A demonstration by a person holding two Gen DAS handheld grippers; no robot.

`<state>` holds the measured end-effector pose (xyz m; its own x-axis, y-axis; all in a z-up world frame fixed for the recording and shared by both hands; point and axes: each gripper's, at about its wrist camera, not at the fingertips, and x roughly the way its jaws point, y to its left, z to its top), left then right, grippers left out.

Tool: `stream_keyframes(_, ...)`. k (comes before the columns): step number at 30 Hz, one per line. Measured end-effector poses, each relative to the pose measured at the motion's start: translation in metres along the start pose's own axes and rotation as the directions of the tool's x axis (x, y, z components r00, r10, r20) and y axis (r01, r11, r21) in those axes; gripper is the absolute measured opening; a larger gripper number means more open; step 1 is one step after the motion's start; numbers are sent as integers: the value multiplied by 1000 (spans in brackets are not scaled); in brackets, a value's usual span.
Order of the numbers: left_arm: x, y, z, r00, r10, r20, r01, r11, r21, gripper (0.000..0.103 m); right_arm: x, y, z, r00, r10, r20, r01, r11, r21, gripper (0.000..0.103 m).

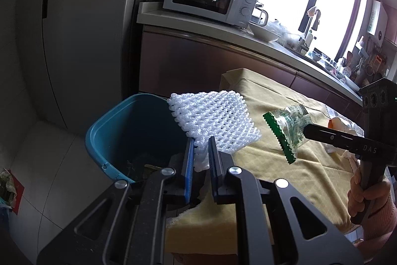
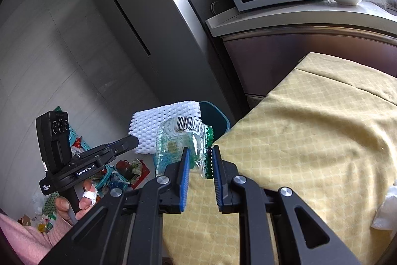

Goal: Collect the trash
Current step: 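Carry the foam sleeve with the left tool while the right tool carries the bottle to the bin, then open the left tool over the teal bin while the right tool opens too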

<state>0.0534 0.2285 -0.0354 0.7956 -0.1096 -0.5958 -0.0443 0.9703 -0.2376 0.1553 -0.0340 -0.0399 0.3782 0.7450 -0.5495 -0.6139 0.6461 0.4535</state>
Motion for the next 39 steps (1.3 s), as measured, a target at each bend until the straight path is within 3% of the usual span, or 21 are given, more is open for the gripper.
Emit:
stream_keyframes(11, 17, 40, -2, 995, 98, -25, -99, 994, -51, 12, 56, 14, 25, 997, -12, -80, 9, 999, -45, 16)
stream_keyframes(23, 47, 71, -3, 981, 181, -73, -187, 978, -92, 12, 109, 18, 34, 980, -82, -182, 72, 996, -61, 17)
stream_keyframes(32, 68, 81, -9, 968, 218, -122, -230, 968, -97, 14, 141, 21, 35, 959, -143, -247, 130, 989, -68, 17)
stream_keyframes(39, 81, 82, -12, 966, 219, -141, -232, 968, -90, 14, 161, 32, 39, 944, -180, -277, 157, 982, -105, 24)
